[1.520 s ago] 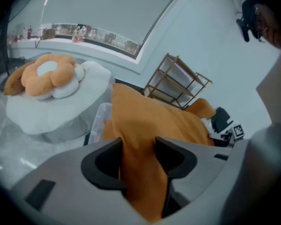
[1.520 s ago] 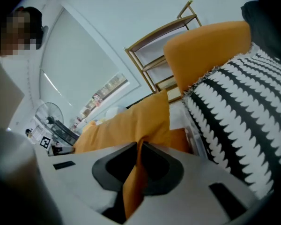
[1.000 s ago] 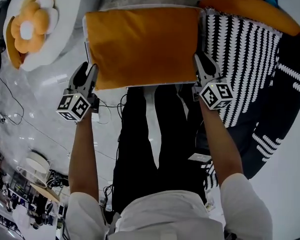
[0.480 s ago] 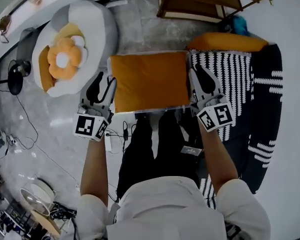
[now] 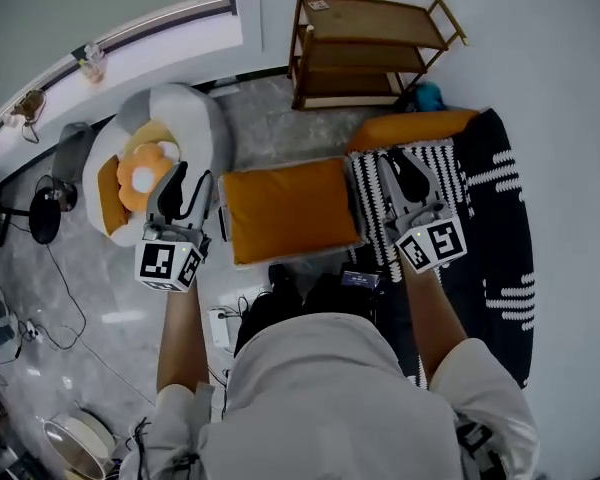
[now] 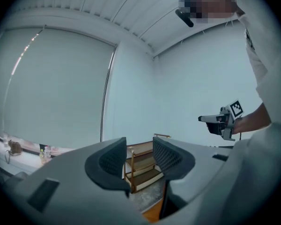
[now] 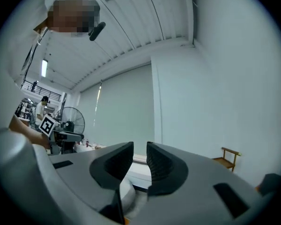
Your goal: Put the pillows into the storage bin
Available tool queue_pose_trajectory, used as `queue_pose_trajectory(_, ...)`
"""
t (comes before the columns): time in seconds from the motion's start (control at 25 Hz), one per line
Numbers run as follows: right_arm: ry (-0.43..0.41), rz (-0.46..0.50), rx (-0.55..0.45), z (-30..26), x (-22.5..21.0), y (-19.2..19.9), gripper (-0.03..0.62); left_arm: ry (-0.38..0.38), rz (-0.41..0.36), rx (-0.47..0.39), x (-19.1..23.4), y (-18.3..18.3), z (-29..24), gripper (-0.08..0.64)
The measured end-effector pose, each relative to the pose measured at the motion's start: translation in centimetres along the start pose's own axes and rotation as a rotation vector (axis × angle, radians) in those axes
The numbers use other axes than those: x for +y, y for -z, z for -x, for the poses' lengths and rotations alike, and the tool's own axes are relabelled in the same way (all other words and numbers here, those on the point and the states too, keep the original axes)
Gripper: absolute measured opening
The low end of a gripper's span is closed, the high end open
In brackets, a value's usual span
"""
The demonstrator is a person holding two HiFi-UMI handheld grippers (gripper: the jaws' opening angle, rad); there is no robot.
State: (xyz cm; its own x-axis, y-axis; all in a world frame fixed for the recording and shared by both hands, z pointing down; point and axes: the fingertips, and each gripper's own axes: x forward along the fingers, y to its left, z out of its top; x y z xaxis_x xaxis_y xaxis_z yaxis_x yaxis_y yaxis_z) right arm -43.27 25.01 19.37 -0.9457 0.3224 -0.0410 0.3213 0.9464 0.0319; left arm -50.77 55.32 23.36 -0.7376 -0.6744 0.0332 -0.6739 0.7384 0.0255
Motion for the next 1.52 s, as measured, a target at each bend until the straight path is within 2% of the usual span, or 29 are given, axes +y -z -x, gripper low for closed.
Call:
queue_pose_trajectory(0.16, -0.001, 0.002, -0.020, 2.5, 0.1, -2.4, 0.129, -0.034, 0.027, -0.036, -0.9, -2.4, 3.6, 0.181)
queue_pose_trajectory(0.36, 0.030, -0.018, -0.072, 6.9, -0.5, -4.2, 0.137, -0.054, 0.044, -0.031, -3.8, -3.4, 7.1, 0.181)
queue_pose_trajectory(0.52, 0.043, -0.024, -0.122, 11.2, 0.0, -4.9, 0.137, -0.065, 0.042, -0.050, -7.6, -3.9, 10.0, 0.181)
queue_pose_trajectory(0.72, 0.046, -0.065, -0.106, 16.5, 0.1, -3.1, 0.133, -0.091, 0.040, -0.026, -12.8, -2.6, 14.1, 0.180)
queue_pose_trajectory(0.8, 0.044, -0.054, -0.105, 18.6, 0.6, -2.7, 0.132, -0.097, 0.043, -0.028, -14.7, -2.0, 15.4, 0.181)
queue_pose_trajectory(0.92, 0.022, -0.039, -0.092, 21.5, 1.7, -1.5, 0.129, -0.119, 0.044, -0.027, -17.7, -0.9, 17.4, 0.181)
queue_pose_trajectory(1.16, -0.022, -0.080, -0.052, 27.9, 5.3, -0.3, 0.120, -0.169, 0.053, -0.001, -23.9, -0.1, 22.8, 0.181)
queue_pose_trajectory(1.32, -0.068, -0.125, -0.016, 29.4, 9.1, 1.6, 0.117, -0.185, 0.069, 0.032, -25.1, 1.3, 25.9, 0.179)
queue_pose_trajectory(1.52, -0.118, -0.116, -0.026, 29.3, 12.6, 3.0, 0.112, -0.164, 0.052, 0.042, -25.4, 2.7, 27.6, 0.179)
